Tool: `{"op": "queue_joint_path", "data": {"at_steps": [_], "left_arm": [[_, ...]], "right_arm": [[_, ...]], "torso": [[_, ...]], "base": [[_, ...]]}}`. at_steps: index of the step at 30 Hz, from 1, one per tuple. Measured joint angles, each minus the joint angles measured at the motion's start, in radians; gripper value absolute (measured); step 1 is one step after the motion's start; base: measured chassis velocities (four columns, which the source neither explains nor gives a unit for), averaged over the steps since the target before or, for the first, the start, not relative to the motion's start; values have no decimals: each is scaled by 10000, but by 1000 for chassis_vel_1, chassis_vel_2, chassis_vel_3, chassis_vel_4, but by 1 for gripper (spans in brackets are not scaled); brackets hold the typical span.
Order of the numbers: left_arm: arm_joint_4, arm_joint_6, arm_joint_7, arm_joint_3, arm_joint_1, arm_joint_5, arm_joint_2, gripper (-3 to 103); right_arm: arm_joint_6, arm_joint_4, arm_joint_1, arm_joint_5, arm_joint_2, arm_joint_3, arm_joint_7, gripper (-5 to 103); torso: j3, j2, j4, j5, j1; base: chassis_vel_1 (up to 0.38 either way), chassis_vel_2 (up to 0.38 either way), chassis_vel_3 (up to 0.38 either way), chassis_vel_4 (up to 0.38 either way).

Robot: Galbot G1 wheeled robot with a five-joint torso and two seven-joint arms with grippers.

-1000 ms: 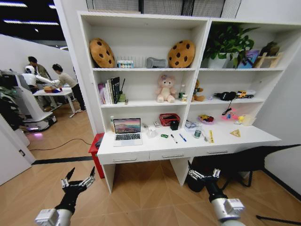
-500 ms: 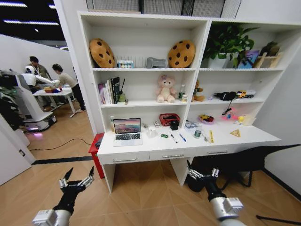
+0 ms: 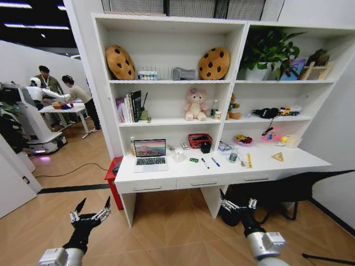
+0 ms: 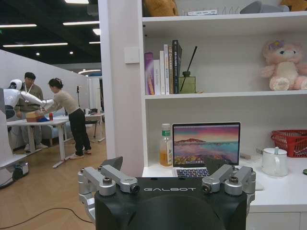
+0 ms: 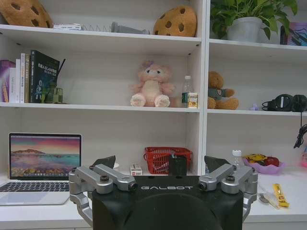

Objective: Organize the objects on the table.

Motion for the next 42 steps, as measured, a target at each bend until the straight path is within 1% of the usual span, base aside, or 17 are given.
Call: {"op": "queue_joint_path", "data": {"at_steps": [12, 14, 15, 19, 23, 24, 28, 29, 31, 32, 34, 35, 36, 38, 39, 40, 42], "left_arm": [[9, -18, 15, -1, 3, 4, -6, 96], [26, -21, 19, -1, -2, 3, -7, 96], [35, -25, 21, -2, -2, 4, -6, 96], [46, -31, 26, -1, 1, 4, -2, 96], [72, -36, 31, -8, 1, 1, 8, 96], [105, -37, 34, -7, -5, 0, 15, 96], [167, -39, 37, -3, -17, 1, 33, 96], [175, -39, 42, 9, -25, 1, 57, 96], [196, -29, 41, 17, -31, 4, 103, 96], [230, -14, 42, 20, -66, 29, 239, 96], [253, -1, 42, 3, -95, 39, 367, 96], [279, 3, 67, -81, -140, 39, 603, 96], [279, 3, 67, -81, -140, 39, 603, 96], [361, 11, 155, -409, -208, 36, 1159, 93], [453, 64, 190, -550, -278, -4, 1436, 93], [453, 64, 190, -550, -278, -4, 1436, 93], [676, 167, 234, -674, -482, -186, 1948, 98]], "right_arm": [[123, 12, -19, 0, 7, 35, -7, 100], [134, 32, -20, 0, 4, 39, -9, 100], [141, 32, -22, 0, 5, 40, -9, 100], [188, 32, -42, -17, 20, 42, -19, 100], [320, 16, -48, -68, 54, 6, -76, 100], [346, 15, -59, -71, 56, -2, -92, 100], [392, 16, -48, -77, 27, -13, -120, 100], [398, 16, -35, -121, 19, -13, -72, 100], [417, 16, -23, -193, 15, -16, 81, 100], [479, 22, 0, -216, 0, -47, 309, 100], [478, 73, -28, -210, -38, -55, 415, 100], [471, 181, -106, -204, -115, -32, 452, 100], [471, 181, -106, -204, -115, -32, 452, 100], [444, 327, -184, -159, -300, 6, 426, 100], [432, 351, -196, -142, -347, 12, 399, 100], [432, 351, -196, -142, -347, 12, 399, 100], [435, 348, -225, -154, -359, 19, 365, 100]], "torso": [[1, 0, -1, 4, 0], [2, -2, 2, -3, 3], [2, -2, 1, 4, 3], [1, 0, -1, -4, 2], [1, -1, 2, 5, 2], [1, -1, -2, -8, 2], [4, -4, 4, 4, 7], [2, -3, -1, -5, 5], [-1, 0, 1, -1, 0], [3, -4, 2, 3, 7], [6, -8, 5, 7, 16], [5, -7, -1, -9, 16], [5, -7, -1, -9, 16], [4, -7, 3, 6, 13], [5, -8, 3, 3, 15], [5, -8, 3, 3, 15], [3, -6, 1, -3, 10]], "base": [[-147, 143, 163, -152], [-213, 234, 236, -225], [-259, 234, 278, -275], [-278, 273, 296, -291], [-287, 314, 326, -325], [-352, 338, 382, -362], [-362, 353, 374, -378], [-393, 363, 388, -368], [-393, 352, 366, -367], [-320, 352, 309, -338], [-292, 323, 309, -270], [-282, 252, 266, -270], [-282, 252, 266, -270], [-209, 214, 103, -135], [-39, 85, 73, -72], [-39, 85, 73, -72], [-19, 42, -9, -1]]}}
